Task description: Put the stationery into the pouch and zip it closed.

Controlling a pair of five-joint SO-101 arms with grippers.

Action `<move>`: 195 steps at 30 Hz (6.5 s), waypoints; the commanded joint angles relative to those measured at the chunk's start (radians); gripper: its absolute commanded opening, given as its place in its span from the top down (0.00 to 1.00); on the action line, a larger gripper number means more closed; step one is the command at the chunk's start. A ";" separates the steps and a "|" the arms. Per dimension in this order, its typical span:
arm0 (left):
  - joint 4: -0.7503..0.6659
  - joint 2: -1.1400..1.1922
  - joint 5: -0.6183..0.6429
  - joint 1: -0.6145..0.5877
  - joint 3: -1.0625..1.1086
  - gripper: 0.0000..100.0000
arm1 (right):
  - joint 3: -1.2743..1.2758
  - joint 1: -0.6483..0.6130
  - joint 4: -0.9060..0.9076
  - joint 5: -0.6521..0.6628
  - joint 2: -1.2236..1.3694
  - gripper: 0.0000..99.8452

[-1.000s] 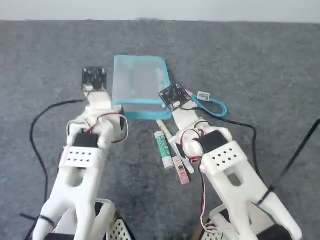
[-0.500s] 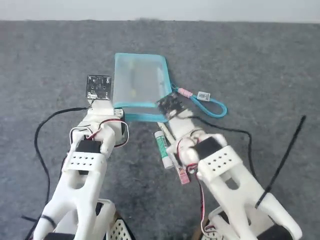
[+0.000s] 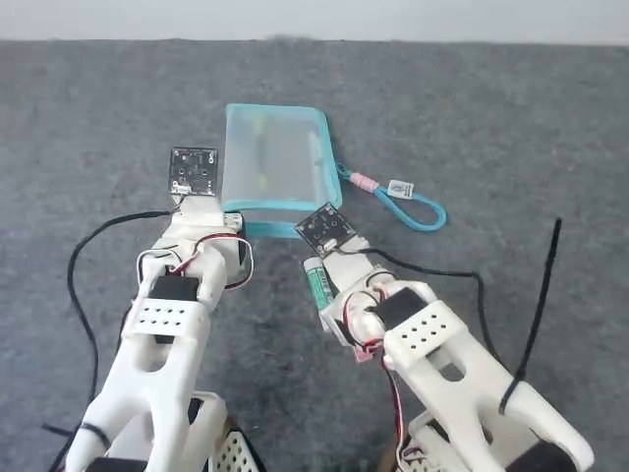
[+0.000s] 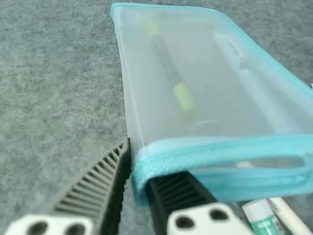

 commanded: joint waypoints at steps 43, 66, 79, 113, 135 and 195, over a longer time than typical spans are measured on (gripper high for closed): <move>-0.032 -0.011 -0.006 0.011 -0.007 0.99 | -0.184 0.180 0.182 0.135 0.177 0.96; -0.032 -0.012 -0.008 0.005 -0.007 0.99 | -0.153 0.206 0.186 0.155 0.334 1.00; -0.032 -0.012 -0.009 0.005 -0.008 0.99 | -0.184 0.415 0.381 0.249 -0.019 0.99; -0.034 -0.012 -0.009 0.005 -0.010 0.99 | -0.825 0.196 0.765 0.350 0.329 0.99; -0.034 -0.011 -0.009 0.005 -0.005 0.99 | -0.543 0.136 0.803 0.384 0.030 0.99; -0.034 -0.014 -0.043 -0.078 -0.036 0.99 | -0.752 0.102 0.584 0.101 0.099 0.90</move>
